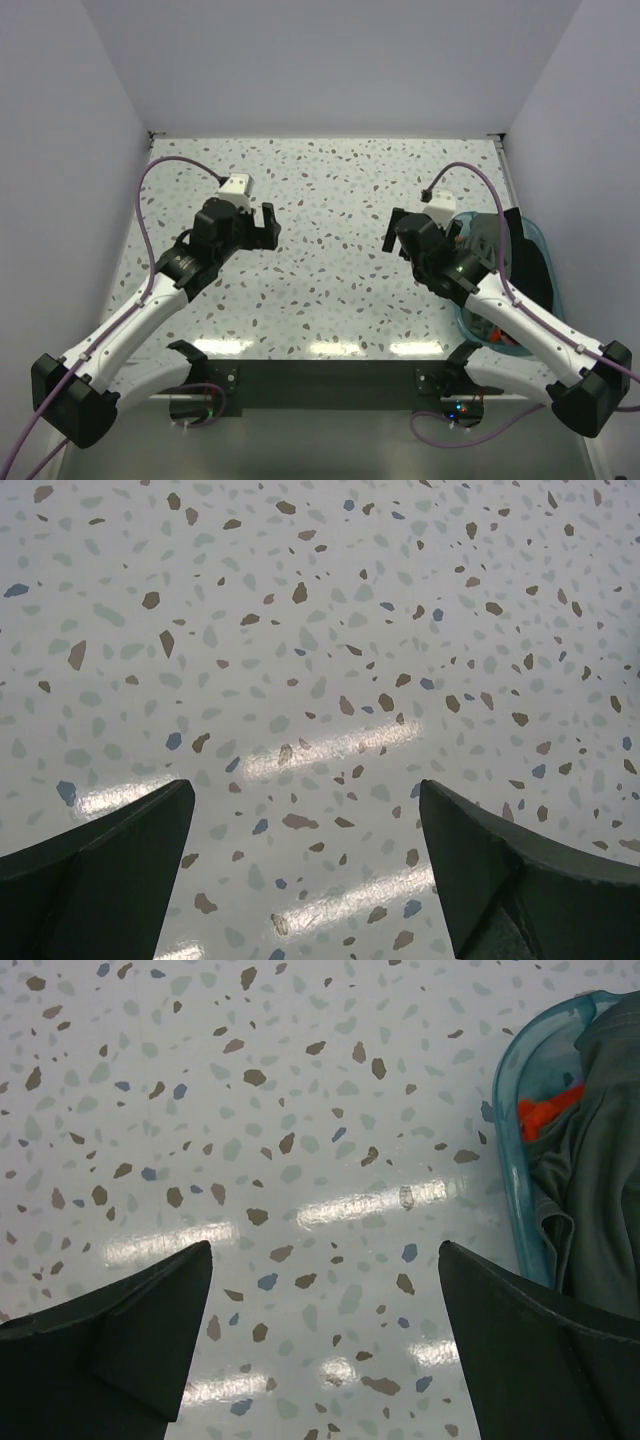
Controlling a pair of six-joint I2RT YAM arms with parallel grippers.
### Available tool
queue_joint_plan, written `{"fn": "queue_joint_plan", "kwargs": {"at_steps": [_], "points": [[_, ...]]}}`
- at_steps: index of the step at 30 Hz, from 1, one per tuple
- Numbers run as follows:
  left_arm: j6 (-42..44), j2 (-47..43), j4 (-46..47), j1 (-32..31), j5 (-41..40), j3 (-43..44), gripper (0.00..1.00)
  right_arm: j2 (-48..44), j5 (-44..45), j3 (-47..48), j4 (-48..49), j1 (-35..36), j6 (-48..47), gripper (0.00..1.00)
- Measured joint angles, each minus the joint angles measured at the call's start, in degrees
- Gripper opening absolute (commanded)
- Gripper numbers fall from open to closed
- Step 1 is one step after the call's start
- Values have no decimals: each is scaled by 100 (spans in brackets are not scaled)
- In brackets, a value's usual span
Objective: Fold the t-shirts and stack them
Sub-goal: Grab the tshirt from the pile
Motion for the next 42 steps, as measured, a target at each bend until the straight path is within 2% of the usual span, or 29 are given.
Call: {"fn": "queue_joint_plan", "kwargs": {"at_steps": [7,12,15,18,21,27,33,37,40,42], "points": [[0,7,2,0,66,0,100,573,188,352,-525,0,142,99],[0,22,0,0,90,0,100,1757,684,1572,-1436,-114,551,99],[-2,31,0,0,92,0,100,2382,813,2308,-2157,-763,1001,99],[-2,33,-2,0,107,0,100,2632,778,2533,-2719,-1690,1370,99],[-2,33,-4,0,133,0,100,2660,894,2544,-3458,-2317,1912,99],[-2,63,-2,0,229,0,100,2267,962,2076,-4039,-2765,2618,98],[-7,240,0,0,380,0,100,1941,887,1486,-4019,-3423,2861,95],[-9,380,0,0,472,0,99,1923,645,1049,-3663,-3718,2809,94],[-9,407,2,0,511,0,99,2000,481,844,-3405,-3786,2758,87],[-9,409,2,0,518,0,99,2098,374,723,-3174,-3799,2691,75]]}}
